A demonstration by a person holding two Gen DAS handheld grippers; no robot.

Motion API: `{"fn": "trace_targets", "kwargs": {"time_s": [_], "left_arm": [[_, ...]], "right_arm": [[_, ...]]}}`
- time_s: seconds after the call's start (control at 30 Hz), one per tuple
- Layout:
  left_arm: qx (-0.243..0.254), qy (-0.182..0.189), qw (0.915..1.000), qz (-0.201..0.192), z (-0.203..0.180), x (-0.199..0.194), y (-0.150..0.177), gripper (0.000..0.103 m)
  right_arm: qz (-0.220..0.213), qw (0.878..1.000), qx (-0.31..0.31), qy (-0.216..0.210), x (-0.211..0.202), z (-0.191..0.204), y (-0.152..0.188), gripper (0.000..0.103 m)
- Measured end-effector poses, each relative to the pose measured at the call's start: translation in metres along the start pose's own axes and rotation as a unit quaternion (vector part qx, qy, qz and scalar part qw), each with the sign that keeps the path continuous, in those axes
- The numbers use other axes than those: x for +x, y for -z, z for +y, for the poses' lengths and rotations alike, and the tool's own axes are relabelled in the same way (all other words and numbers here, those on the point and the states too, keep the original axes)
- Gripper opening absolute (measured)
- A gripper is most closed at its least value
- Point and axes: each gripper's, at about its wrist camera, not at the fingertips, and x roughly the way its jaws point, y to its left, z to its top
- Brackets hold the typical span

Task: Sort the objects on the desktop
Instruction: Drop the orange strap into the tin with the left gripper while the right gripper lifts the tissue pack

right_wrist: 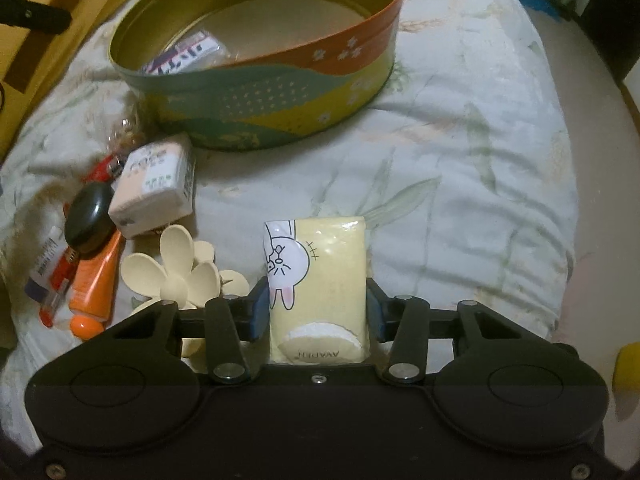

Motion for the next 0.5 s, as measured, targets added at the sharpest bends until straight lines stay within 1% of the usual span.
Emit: {"fn": "trace_targets", "kwargs": {"time_s": [0.3,0.43,0.5], "left_arm": [[0.011,0.008,0.9998,0.016,-0.008,0.018,-0.024,0.004],[0.019,0.012,0.9997,0.009,-0.011,0.027,-0.039,0.007],[0.015,0.009,0.9998,-0.002,-0.011,0.029,-0.048,0.041]], "right_arm": [[-0.027,0.999,0.01,-0.014,-0.028,-0.001,-0.002,0.045],[-0.031,0.999,0.008,-0.018,-0.033,0.002,-0.004,0.045],[-0.032,0.999,0.008,-0.019,-0.034,0.004,-0.004,0.045]]}}
